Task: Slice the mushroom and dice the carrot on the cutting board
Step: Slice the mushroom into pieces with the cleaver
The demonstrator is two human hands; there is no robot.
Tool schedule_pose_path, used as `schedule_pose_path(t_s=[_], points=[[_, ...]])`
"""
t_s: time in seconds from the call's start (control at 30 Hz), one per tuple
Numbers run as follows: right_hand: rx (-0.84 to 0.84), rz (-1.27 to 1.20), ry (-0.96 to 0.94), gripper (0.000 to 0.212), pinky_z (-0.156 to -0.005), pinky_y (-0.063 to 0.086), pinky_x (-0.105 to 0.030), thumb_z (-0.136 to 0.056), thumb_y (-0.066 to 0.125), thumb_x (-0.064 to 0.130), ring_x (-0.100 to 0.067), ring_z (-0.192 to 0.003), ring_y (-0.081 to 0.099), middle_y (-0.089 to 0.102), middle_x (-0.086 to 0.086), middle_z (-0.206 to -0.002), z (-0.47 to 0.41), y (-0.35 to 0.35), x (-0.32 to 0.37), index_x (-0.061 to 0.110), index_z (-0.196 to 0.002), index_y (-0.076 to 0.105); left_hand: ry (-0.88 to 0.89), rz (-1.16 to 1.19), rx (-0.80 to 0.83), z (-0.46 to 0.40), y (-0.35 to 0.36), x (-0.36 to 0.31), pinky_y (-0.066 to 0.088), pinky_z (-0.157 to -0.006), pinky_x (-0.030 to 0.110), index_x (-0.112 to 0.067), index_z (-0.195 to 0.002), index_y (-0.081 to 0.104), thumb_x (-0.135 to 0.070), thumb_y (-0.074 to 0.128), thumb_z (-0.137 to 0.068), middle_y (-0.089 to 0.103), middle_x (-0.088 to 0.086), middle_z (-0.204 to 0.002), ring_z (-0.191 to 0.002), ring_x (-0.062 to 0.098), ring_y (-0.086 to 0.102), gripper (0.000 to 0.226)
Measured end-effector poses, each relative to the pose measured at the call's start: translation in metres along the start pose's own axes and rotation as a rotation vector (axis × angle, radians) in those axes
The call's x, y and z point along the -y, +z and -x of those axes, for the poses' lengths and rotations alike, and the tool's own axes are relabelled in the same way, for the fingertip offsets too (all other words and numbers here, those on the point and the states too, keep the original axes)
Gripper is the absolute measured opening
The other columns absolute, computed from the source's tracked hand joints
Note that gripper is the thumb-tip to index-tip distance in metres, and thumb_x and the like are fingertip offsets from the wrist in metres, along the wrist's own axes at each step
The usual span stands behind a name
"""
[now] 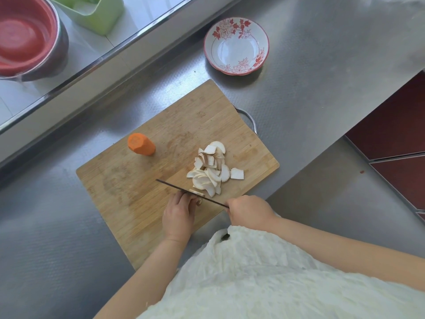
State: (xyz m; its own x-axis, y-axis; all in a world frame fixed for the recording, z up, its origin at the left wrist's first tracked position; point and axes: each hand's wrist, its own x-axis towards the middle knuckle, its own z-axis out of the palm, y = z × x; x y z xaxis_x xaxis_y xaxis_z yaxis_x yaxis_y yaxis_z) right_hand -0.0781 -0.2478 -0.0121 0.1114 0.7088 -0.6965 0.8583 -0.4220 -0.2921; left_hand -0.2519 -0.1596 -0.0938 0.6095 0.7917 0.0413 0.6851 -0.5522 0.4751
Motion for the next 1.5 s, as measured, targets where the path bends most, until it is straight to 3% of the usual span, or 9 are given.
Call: schedule_pose_path(t_s=[0.17,0.37,0.53,0.67,0.77,0.9,1.07,1.37,1.5], points=[[0.029,-0.011,0.02,0.016,-0.044,0.027,-0.027,-0.094,0.045,0.015,-0.02,-0.064,0.046,0.047,-0.001,-0.071,-0.006,0.001,0.004,0.009,-0.095,0.06,0.011,0.021,0.005,-0.001,-0.002,0.0,0.048,-0.051,0.031,-0.006,-0.081,0.07,-0.026,0.05,-0.086,0.065,0.007,-0.08,-0.07,0.03,0.061,0.029],[0.05,-0.044,0.078,0.017,-0.054,0.038,-0.03,-0.096,0.044,0.014,-0.022,-0.068,0.049,0.048,0.0,-0.069,-0.012,0.005,0.005,0.012,-0.084,0.056,0.019,0.04,0.006,-0.002,-0.004,0.0,0.044,-0.052,0.028,-0.008,-0.082,0.07,-0.027,0.05,-0.086,0.064,0.004,-0.082,-0.075,0.019,0.052,0.027],[0.036,-0.259,0.12,0.027,-0.06,0.044,-0.033,-0.1,0.041,0.032,-0.022,-0.069,0.053,0.054,-0.002,-0.074,-0.01,0.007,-0.003,0.014,-0.086,0.055,-0.002,0.101,0.044,0.0,-0.01,-0.001,0.046,-0.052,0.03,-0.01,-0.084,0.067,-0.028,0.049,-0.089,0.062,0.001,-0.085,-0.075,0.02,0.056,0.026],[0.019,-0.198,0.057,0.03,-0.056,0.039,-0.031,-0.101,0.039,0.032,-0.022,-0.068,0.051,0.048,0.002,-0.067,-0.002,0.004,-0.005,0.017,-0.076,0.047,-0.02,0.083,0.055,0.002,-0.012,-0.002,0.046,-0.052,0.03,-0.008,-0.085,0.068,-0.019,0.061,-0.087,0.063,0.003,-0.085,-0.074,0.022,0.057,0.013],[-0.002,-0.095,0.011,0.023,-0.058,0.04,-0.032,-0.099,0.04,0.025,-0.023,-0.07,0.051,0.062,-0.006,-0.083,0.005,0.001,-0.005,0.013,-0.093,0.057,-0.07,0.049,0.083,0.002,-0.01,-0.003,0.047,-0.05,0.032,-0.007,-0.085,0.07,-0.002,0.077,-0.076,0.064,0.006,-0.084,-0.068,0.029,0.061,0.012],[0.012,-0.05,0.015,0.019,-0.055,0.04,-0.031,-0.096,0.043,0.019,-0.024,-0.068,0.051,0.064,-0.007,-0.088,0.006,0.004,-0.002,0.013,-0.102,0.06,-0.05,0.034,0.08,0.001,-0.012,-0.004,0.045,-0.049,0.031,-0.004,-0.085,0.068,0.0,0.077,-0.075,0.065,0.009,-0.086,-0.064,0.033,0.061,0.014],[0.023,-0.026,0.018,0.016,-0.056,0.038,-0.031,-0.095,0.045,0.018,-0.023,-0.069,0.049,0.061,-0.007,-0.084,0.005,0.003,-0.001,0.012,-0.1,0.059,-0.025,0.011,0.057,0.0,-0.009,-0.002,0.045,-0.047,0.032,-0.002,-0.082,0.067,-0.01,0.068,-0.082,0.065,0.01,-0.083,-0.063,0.033,0.061,0.008],[0.077,-0.047,0.074,0.017,-0.058,0.041,-0.031,-0.094,0.044,0.013,-0.022,-0.073,0.051,0.058,-0.005,-0.082,-0.007,0.006,0.004,0.01,-0.094,0.061,-0.027,0.04,0.074,-0.002,-0.01,-0.004,0.04,-0.049,0.026,-0.005,-0.081,0.068,0.003,0.078,-0.073,0.066,0.008,-0.084,-0.063,0.03,0.06,0.015],[0.057,-0.17,0.103,0.022,-0.058,0.041,-0.031,-0.099,0.043,0.023,-0.021,-0.07,0.051,0.048,-0.001,-0.071,-0.009,0.007,-0.001,0.01,-0.09,0.058,-0.029,0.055,0.083,-0.002,-0.011,-0.004,0.042,-0.05,0.027,-0.007,-0.083,0.069,0.001,0.077,-0.075,0.064,0.004,-0.083,-0.066,0.026,0.06,0.013]])
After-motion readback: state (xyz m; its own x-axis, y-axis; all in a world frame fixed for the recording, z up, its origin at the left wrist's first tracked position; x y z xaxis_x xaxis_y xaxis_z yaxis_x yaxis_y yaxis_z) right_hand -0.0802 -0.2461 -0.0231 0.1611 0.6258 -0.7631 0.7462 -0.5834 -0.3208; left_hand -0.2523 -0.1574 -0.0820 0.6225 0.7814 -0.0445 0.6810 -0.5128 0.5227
